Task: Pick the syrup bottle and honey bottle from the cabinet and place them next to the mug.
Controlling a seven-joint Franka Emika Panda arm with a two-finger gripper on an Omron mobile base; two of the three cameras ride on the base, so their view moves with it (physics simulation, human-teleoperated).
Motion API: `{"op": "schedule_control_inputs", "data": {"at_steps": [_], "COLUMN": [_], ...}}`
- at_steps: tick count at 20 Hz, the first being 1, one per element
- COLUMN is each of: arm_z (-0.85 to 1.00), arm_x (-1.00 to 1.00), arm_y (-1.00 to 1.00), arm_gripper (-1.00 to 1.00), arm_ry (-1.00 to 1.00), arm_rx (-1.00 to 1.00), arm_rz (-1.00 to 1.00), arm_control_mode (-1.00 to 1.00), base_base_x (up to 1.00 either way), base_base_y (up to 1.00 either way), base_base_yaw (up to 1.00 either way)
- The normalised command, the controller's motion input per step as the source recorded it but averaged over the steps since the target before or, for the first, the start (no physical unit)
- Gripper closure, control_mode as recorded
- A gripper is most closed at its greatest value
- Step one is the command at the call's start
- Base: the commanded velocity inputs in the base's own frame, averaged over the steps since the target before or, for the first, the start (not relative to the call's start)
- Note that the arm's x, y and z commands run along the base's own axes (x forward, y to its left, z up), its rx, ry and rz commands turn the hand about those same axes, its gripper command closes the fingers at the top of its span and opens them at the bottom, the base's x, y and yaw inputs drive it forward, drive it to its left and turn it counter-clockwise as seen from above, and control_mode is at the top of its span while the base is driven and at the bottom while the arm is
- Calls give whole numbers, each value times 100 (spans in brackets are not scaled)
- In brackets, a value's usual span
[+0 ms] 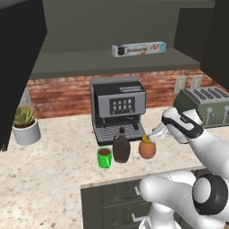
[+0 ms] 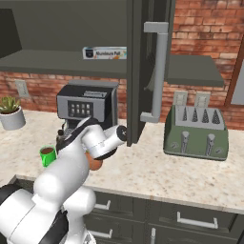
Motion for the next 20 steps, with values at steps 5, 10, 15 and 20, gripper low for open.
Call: {"op": "schedule_control_inputs", "data": {"at_steps": [5, 10, 15, 20], "arm_z": [42, 26, 40, 60], "arm_x": [-17, -23, -51, -46], "arm_y": [0, 0, 0, 1], "arm_gripper": [-100, -100, -100, -100], "arm_ry": [0, 0, 0, 0], "arm_rx": [0, 0, 0, 0], "arm_rz": [0, -3, -9, -14], "arm_control_mode": [-100, -100, -100, -100], "base_base_x": [0, 0, 0, 0], "base_base_y": [0, 0, 0, 0], "base_base_yaw": [0, 0, 0, 0]}}
